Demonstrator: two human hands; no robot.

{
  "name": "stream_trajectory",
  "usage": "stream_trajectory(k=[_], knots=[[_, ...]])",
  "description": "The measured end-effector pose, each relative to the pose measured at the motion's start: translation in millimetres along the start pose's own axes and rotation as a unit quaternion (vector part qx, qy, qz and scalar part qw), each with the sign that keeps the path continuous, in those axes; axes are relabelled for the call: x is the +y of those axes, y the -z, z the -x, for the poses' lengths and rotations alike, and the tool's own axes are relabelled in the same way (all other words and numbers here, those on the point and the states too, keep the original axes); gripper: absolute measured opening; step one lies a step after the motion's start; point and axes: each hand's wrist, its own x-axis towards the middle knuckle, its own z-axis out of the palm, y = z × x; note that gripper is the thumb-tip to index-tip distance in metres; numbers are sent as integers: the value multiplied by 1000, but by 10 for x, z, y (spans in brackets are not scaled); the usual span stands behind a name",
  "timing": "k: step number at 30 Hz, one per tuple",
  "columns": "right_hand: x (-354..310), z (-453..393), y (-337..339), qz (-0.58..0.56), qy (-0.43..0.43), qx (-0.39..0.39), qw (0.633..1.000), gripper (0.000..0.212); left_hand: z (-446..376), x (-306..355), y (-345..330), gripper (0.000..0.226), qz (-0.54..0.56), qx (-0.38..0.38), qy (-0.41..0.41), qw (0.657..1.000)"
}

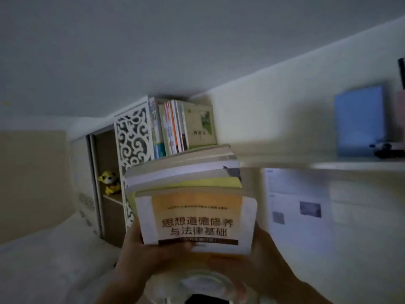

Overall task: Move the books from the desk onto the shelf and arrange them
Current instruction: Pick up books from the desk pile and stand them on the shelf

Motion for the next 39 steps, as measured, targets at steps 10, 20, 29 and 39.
stream_trajectory(k=[10,20,29,39], knots=[[-1032,-1852,920,129,116,26,985,88,-1562,1210,-325,80,103,-16,-183,978],[-520,-2807,1648,173,42,34,983,70,-3138,731,-946,93,171,-65,-123,975],[127,-3137,1773,79,-80,15,994,63,-3608,360,-1108,79,124,-38,-70,989],[286,-3077,1837,146,-223,-2,964,56,-3347,-111,-1218,79,74,-7,-101,992]])
